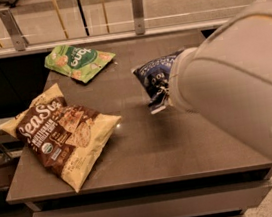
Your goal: Move blue chip bag near brown chip bag
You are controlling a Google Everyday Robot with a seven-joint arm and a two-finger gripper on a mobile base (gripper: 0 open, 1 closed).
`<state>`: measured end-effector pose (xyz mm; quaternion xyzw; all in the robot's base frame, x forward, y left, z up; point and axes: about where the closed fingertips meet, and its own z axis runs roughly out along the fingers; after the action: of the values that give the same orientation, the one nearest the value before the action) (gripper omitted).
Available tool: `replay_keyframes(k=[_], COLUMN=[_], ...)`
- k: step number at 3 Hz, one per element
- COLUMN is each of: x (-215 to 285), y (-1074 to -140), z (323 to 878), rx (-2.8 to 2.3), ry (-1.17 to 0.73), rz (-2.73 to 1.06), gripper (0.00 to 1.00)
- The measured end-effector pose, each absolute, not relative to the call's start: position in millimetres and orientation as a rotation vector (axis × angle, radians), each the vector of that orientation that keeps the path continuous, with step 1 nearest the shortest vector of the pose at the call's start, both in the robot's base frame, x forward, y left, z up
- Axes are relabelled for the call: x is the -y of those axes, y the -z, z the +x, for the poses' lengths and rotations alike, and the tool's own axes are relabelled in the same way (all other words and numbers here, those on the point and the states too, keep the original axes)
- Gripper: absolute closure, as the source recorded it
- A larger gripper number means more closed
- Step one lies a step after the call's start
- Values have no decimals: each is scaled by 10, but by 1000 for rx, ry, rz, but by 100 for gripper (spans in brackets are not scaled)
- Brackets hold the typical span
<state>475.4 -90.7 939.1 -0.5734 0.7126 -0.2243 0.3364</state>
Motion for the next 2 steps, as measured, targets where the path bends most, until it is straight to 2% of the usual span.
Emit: replay_keyframes(k=[2], x=[1447], y=[-9171], z=[4753], rx=[-1847], ry=[465], rz=[-1301], gripper=[100])
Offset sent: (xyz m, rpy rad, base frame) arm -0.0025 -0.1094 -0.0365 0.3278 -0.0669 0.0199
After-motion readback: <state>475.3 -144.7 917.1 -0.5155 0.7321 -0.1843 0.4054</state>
